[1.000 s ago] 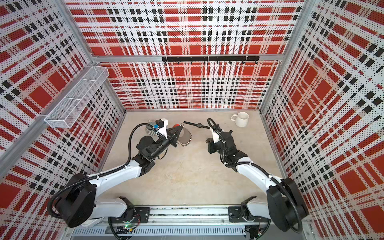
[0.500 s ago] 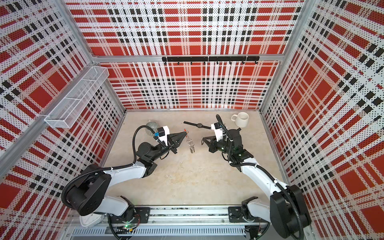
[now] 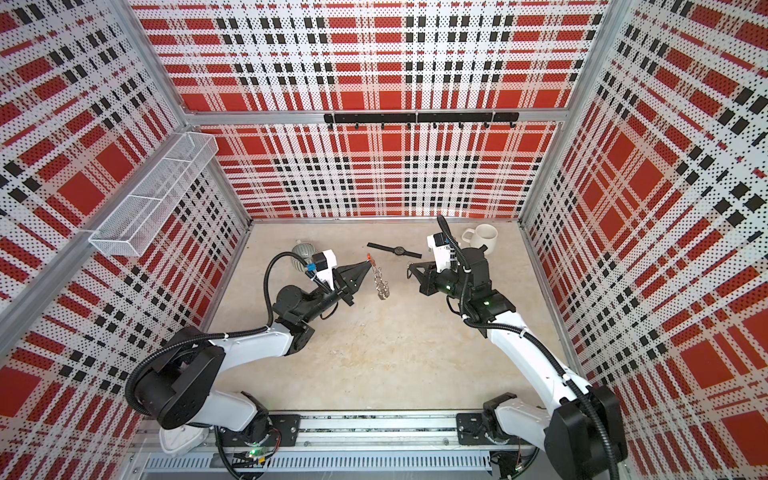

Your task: Put the keys on the keyring

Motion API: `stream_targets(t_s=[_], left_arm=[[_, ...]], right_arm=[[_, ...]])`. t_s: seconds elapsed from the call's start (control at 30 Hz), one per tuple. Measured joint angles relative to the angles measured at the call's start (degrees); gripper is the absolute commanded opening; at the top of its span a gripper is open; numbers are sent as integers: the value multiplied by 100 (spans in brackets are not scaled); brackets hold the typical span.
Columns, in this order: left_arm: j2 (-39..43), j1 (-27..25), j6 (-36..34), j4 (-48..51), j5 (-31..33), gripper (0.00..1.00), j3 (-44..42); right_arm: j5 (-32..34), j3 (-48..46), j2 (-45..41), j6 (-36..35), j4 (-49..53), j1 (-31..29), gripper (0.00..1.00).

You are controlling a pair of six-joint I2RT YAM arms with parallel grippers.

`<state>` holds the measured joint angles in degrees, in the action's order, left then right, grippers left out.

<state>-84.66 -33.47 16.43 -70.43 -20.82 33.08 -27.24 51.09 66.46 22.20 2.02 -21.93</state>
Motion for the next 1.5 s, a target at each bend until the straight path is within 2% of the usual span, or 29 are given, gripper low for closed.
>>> stream_targets(t_s=[0.27, 0.53, 0.73, 0.97, 1.5], left_arm=[[2, -22, -155, 601, 221, 0, 103], [-4, -68, -273, 914, 13, 0, 306], [-68, -96, -9, 927, -227, 0, 540], [-146, -96, 295, 957, -387, 0, 656], [-256, -94, 647, 962, -428, 0, 848]], right_arm=[[151, 393, 188, -186, 181, -442, 0], [278, 599, 321, -374, 293, -549, 0], [175, 767, 444, -348, 267, -608, 0], [-151, 767, 498, 11, -68, -608, 0], [-415, 833, 678, 282, -323, -608, 0]])
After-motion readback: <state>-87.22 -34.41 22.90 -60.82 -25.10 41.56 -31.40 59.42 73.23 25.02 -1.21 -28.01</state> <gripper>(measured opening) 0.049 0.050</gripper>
